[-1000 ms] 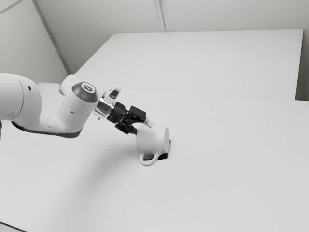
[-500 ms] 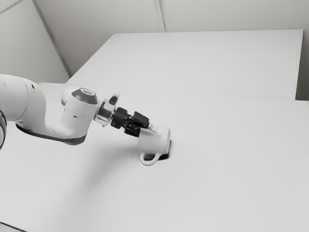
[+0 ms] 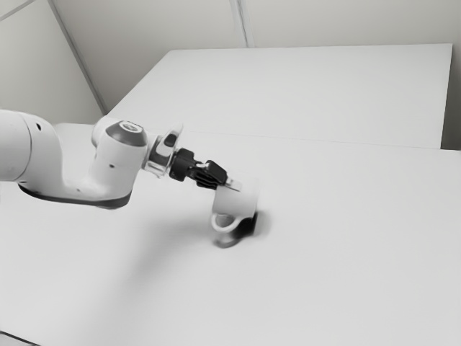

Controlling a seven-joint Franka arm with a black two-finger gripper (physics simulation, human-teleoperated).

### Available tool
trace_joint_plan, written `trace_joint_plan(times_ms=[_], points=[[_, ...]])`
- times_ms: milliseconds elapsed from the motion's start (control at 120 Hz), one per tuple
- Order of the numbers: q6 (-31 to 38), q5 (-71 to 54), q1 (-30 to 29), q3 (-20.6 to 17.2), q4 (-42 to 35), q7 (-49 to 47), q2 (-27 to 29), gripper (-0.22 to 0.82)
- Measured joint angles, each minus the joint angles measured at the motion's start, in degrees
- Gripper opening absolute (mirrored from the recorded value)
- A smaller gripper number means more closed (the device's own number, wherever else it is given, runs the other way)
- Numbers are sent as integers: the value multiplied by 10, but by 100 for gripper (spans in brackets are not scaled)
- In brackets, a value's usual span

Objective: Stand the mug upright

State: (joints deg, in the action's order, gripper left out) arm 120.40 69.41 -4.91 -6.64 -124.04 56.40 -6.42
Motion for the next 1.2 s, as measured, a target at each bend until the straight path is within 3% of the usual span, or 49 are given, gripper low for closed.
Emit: trace_joint_plan(times_ms=[133,250,517,700,917,1200], points=[[9,-44,12,-4,7,-4,36,-16],[13,-172,18,-6,34,-37,56,-17],[-40,-515,35,-6,63,-188,90,-18],[-66,-661,31,-25,40,-295,113,-18],[9,-736,33,-33,-62,-392,145,-18],[123,-767,34,-34,-134,-483,146,-18]])
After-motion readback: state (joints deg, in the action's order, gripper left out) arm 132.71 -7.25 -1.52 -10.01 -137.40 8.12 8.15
